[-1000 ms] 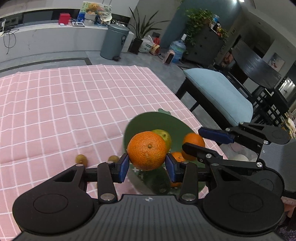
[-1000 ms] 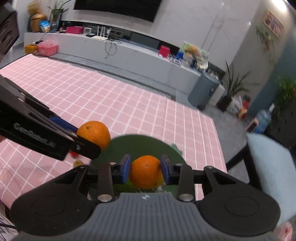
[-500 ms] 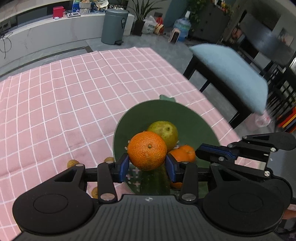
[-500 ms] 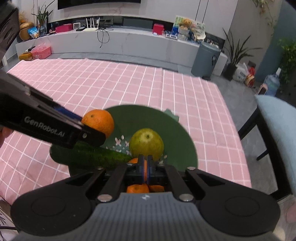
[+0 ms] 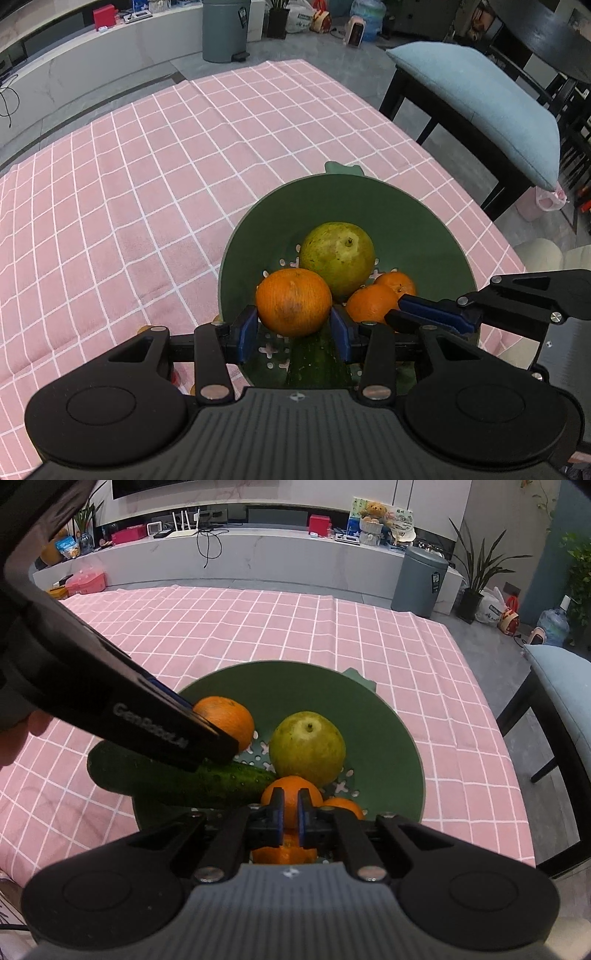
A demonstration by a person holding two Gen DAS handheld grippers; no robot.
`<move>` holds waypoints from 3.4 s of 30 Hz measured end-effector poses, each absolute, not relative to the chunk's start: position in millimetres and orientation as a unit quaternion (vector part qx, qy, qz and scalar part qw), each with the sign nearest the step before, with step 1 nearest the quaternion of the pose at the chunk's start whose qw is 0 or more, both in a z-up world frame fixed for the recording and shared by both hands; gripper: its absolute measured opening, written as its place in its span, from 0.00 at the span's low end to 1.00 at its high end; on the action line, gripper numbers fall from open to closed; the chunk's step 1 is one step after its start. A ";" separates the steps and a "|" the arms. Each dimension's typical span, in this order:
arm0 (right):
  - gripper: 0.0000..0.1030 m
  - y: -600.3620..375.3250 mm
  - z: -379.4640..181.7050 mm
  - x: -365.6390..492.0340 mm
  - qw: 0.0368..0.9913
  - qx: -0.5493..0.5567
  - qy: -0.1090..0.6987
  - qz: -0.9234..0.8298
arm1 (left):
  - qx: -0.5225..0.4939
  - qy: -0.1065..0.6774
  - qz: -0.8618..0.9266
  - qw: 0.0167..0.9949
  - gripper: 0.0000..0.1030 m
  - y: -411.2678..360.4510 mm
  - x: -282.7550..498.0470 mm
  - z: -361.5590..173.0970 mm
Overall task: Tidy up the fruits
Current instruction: 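Open both grippers and withdraw them from the colander toward the small fruit, then grasp the red fruit with the left gripper while the right grasps a brown kiwi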
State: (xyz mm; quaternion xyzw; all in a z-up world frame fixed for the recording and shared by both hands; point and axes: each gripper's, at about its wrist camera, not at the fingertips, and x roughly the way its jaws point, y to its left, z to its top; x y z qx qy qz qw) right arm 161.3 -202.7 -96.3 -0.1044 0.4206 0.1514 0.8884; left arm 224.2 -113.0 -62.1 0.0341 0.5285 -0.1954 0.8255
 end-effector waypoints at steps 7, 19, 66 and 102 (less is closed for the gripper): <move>0.12 -202.5 -96.1 159.9 0.891 -0.101 0.415 0.153 | 0.027 0.530 -0.201 0.823 0.50 -109.4 223.1 -64.0; 0.35 -199.9 -78.2 140.5 0.908 -0.084 0.386 0.139 | 0.015 0.477 -0.206 0.854 0.52 -96.6 198.5 -28.6; 0.36 -72.0 -120.3 92.6 0.908 -0.095 0.382 0.147 | -0.117 0.441 -0.209 0.865 0.52 53.9 132.2 -89.4; 0.21 -41.1 -170.1 134.2 0.922 -0.109 0.366 0.063 | -0.085 0.454 -0.197 0.865 0.36 28.8 188.5 -126.7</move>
